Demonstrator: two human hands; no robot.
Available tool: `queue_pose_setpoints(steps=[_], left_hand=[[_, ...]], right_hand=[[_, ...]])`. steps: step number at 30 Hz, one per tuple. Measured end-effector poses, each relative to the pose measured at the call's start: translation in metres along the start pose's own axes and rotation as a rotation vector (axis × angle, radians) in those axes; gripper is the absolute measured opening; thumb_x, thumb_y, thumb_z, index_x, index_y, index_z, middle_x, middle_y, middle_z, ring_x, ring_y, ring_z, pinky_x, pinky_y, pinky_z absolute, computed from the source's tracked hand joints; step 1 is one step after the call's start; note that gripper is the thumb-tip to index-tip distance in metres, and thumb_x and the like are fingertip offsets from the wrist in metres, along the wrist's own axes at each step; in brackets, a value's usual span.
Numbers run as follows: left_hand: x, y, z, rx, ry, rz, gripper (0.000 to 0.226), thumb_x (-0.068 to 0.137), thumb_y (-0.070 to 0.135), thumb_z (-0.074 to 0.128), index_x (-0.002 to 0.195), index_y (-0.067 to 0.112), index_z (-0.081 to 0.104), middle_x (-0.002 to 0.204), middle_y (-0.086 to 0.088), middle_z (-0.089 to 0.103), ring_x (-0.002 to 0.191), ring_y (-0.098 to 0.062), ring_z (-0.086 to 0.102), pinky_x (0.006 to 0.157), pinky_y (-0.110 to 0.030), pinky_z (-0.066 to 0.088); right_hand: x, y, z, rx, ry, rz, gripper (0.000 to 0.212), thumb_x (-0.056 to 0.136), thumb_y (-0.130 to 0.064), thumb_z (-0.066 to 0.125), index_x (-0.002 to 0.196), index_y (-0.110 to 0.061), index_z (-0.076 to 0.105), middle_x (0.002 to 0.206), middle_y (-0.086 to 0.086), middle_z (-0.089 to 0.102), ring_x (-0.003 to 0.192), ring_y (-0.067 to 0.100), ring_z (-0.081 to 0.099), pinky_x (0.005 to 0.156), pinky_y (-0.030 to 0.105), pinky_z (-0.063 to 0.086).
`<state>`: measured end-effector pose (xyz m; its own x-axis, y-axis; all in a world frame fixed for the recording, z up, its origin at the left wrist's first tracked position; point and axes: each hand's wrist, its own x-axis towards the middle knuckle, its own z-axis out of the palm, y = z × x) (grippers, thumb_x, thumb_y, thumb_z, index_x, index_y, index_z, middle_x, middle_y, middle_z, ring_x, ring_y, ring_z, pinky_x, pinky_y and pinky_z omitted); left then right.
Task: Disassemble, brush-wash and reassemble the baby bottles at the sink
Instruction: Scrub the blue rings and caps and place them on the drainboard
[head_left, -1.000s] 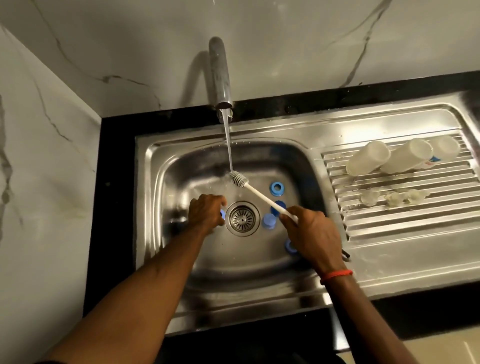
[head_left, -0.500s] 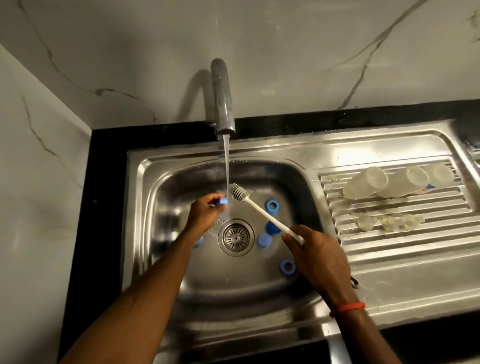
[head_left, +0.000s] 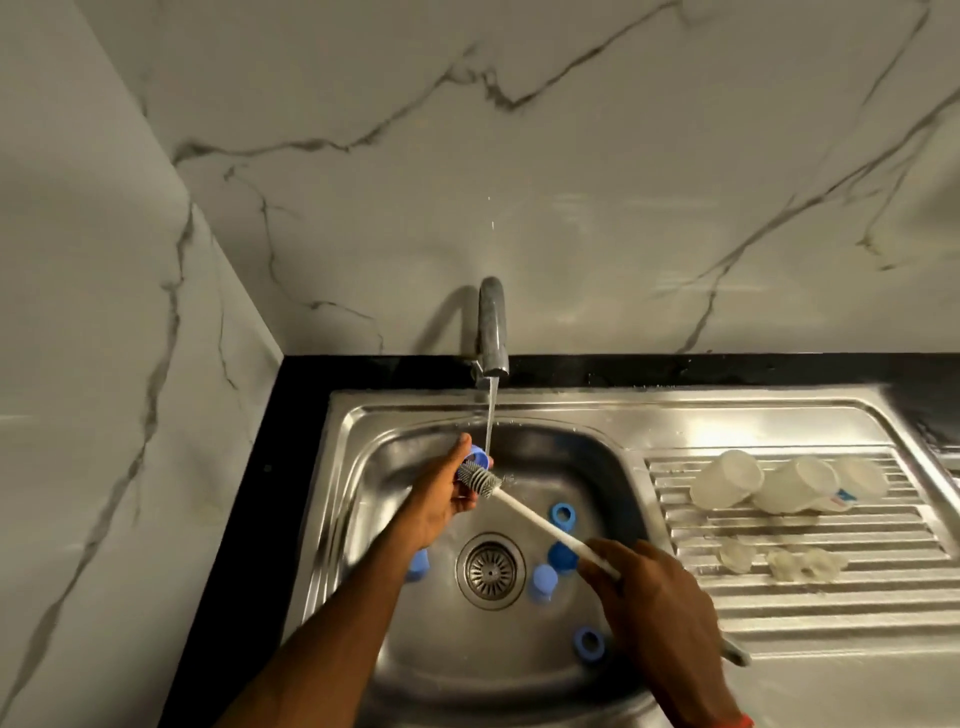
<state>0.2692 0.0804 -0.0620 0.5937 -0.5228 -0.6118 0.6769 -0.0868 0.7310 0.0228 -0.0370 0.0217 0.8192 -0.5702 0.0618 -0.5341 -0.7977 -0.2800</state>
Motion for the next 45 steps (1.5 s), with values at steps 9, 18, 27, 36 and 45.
queue_pose_setpoints(steps=[9, 18, 27, 36, 45], left_hand=[[-0.021, 0.017, 0.032, -0.096, -0.1, 0.099, 0.055, 0.1, 0.051, 0.044, 0.097, 0.003, 0.069, 0.069, -0.004, 0.064, 0.053, -0.01, 0.046, 0.051, -0.024, 0.039], [-0.036, 0.02, 0.026, -0.163, -0.146, 0.129, 0.038, 0.094, 0.039, 0.06, 0.111, 0.005, 0.068, 0.087, -0.01, 0.064, 0.068, -0.012, 0.054, 0.061, -0.025, 0.051], [-0.04, 0.027, 0.038, -0.524, -0.163, 0.09, 0.071, 0.082, 0.042, 0.074, 0.135, 0.0, 0.056, 0.095, -0.008, 0.068, 0.082, -0.014, 0.063, 0.08, -0.027, 0.056], [-0.031, 0.037, 0.034, -0.606, -0.302, 0.048, 0.058, 0.086, 0.039, 0.071, 0.128, -0.001, 0.058, 0.127, -0.022, 0.065, 0.122, -0.034, 0.062, 0.1, -0.037, 0.053], [-0.03, 0.049, 0.052, -0.503, -0.308, 0.121, 0.063, 0.074, 0.04, 0.079, 0.121, 0.001, 0.062, 0.108, -0.019, 0.072, 0.103, -0.032, 0.071, 0.09, -0.039, 0.059]], right_hand=[[-0.008, -0.024, -0.011, 0.809, -0.388, 0.447, 0.033, 0.101, -0.043, 0.051, 0.092, -0.018, 0.072, 0.062, -0.002, 0.067, 0.049, 0.008, 0.054, 0.052, 0.033, 0.048], [-0.014, -0.027, -0.012, -0.017, 0.147, 0.047, 0.017, 0.086, -0.038, 0.075, 0.101, -0.03, 0.072, 0.076, -0.003, 0.064, 0.064, 0.016, 0.057, 0.05, 0.023, 0.041], [0.021, -0.043, -0.005, 0.418, -0.222, 0.185, 0.041, 0.102, -0.044, 0.046, 0.087, -0.012, 0.067, 0.072, 0.004, 0.069, 0.061, 0.015, 0.066, 0.066, 0.041, 0.057], [0.022, -0.052, -0.004, 1.16, -0.433, 0.523, 0.029, 0.101, -0.031, 0.056, 0.097, -0.006, 0.072, 0.062, 0.001, 0.06, 0.048, 0.011, 0.048, 0.04, 0.031, 0.042], [0.025, -0.022, 0.017, 0.582, 0.077, 0.237, 0.021, 0.088, -0.046, 0.067, 0.083, -0.026, 0.07, 0.066, -0.006, 0.066, 0.058, 0.01, 0.061, 0.055, 0.031, 0.053]])
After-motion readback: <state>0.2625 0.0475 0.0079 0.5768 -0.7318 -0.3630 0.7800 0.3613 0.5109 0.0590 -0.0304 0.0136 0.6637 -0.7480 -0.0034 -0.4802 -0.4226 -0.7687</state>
